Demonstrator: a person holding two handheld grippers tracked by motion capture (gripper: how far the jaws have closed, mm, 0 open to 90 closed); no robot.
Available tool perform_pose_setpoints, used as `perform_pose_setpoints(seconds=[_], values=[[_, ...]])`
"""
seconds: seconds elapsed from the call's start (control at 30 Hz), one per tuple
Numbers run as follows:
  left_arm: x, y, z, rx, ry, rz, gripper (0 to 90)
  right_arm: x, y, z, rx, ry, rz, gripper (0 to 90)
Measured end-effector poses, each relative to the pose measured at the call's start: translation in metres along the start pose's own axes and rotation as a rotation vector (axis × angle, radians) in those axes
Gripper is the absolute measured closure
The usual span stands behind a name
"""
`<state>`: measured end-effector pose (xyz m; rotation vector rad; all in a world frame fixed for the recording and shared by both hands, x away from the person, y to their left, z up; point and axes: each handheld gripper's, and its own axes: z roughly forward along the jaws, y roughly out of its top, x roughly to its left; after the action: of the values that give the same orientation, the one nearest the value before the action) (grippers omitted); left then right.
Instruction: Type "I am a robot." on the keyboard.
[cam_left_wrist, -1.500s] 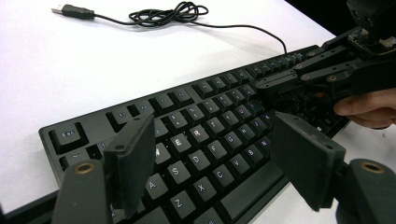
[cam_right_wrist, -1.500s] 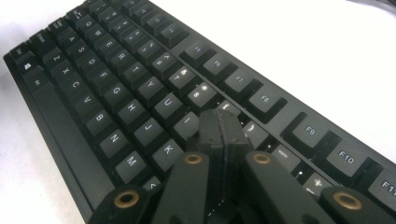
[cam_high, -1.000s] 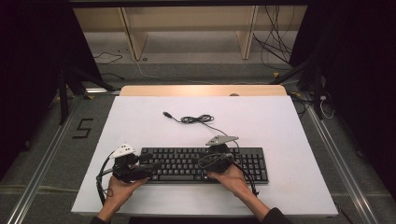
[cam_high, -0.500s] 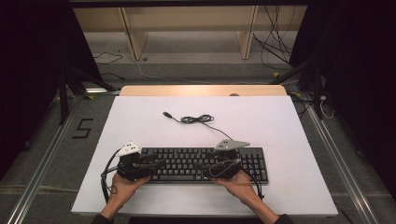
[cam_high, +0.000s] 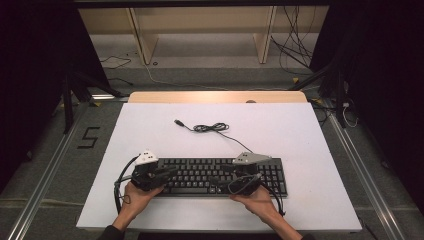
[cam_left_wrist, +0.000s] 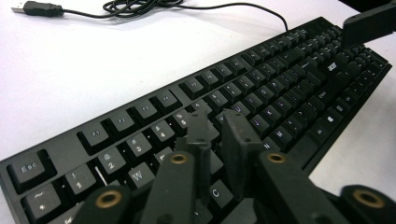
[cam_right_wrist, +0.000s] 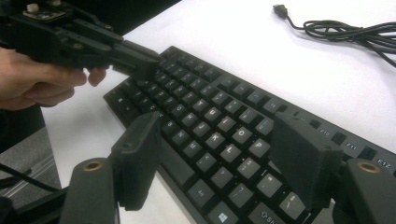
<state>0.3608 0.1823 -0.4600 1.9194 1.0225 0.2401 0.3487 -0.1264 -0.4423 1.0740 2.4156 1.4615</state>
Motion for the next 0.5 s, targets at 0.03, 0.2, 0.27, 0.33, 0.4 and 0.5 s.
perform_pose_setpoints(seconds=[0.03,0.2,0.27,0.33,0.4,0.5], values=[[0.0,0.001,0.001,0.006,0.001,0.004,82.5,0.0,0.0,0.0,-0.001,0.0,0.001,34.5],[0.0,0.006,0.007,0.028,0.007,0.002,88.7,0.001,-0.001,-0.003,-0.007,0.004,0.002,34.3],[0.001,0.007,0.009,0.036,0.006,0.004,88.8,0.002,-0.001,-0.004,-0.004,0.004,0.002,34.0],[0.002,0.007,0.012,0.047,0.007,0.003,88.8,0.002,-0.001,-0.004,-0.007,0.005,0.005,33.9],[0.002,0.007,0.014,0.058,0.008,0.0,88.8,0.002,-0.002,-0.005,-0.01,0.007,0.003,33.7],[0.004,0.006,0.017,0.069,0.013,-0.011,88.9,0.003,-0.002,-0.005,-0.01,0.007,0.001,33.2]])
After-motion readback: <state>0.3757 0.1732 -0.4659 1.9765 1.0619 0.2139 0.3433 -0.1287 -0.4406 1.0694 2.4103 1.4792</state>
